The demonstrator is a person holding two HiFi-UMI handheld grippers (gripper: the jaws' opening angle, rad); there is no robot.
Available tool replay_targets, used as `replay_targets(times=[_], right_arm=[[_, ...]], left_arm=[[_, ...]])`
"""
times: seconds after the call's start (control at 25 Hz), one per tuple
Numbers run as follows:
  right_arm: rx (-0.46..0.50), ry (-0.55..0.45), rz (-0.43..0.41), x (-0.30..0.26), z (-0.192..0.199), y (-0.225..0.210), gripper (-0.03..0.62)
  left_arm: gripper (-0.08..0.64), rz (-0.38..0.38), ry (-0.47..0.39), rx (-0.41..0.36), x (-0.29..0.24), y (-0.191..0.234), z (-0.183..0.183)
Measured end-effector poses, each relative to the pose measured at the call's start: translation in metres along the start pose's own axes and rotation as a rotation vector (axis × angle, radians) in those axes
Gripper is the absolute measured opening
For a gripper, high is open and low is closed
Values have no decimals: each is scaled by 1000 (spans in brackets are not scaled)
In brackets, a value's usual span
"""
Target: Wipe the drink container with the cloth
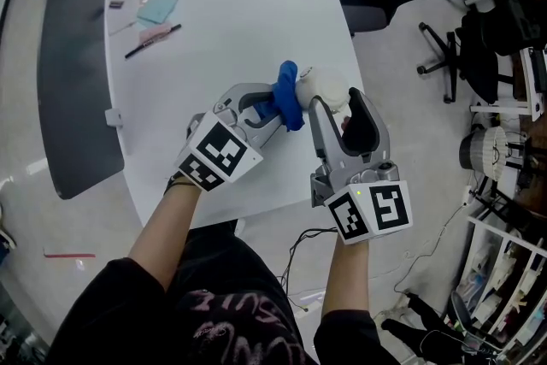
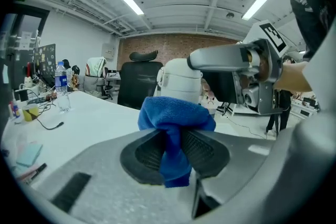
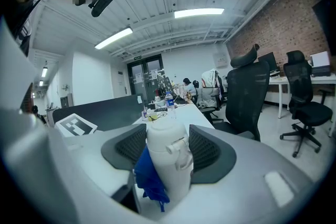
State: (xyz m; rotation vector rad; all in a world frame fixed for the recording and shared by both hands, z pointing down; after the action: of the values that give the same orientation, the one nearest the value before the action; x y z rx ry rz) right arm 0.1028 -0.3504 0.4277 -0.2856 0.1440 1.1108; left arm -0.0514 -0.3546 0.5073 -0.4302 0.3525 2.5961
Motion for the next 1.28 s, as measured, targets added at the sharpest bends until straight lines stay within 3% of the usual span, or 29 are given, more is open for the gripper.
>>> replay_targets(times=[0.32, 0.64, 1.28], right_arm=[[-15, -2, -6, -1, 3, -1, 262], [-14, 0, -10, 0, 5, 0, 262], [-5, 4, 10, 0, 6, 3, 263]], left_arm=[[92, 11, 70, 46, -16, 9, 34], [91, 7, 78, 70, -19, 10, 40], [92, -89, -54, 113, 44, -1, 20]])
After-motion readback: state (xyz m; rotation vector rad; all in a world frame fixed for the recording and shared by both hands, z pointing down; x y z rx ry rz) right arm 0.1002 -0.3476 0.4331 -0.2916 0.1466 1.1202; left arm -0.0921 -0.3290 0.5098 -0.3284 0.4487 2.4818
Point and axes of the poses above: the fingertips, and each gripper's own axes: x backward along the fingers, y to its left, z out of its underside, the point moved 9 cm from there along x, backward along the fingers, and after that the axes turned 11 degrees about z, right-handed, at the moved point
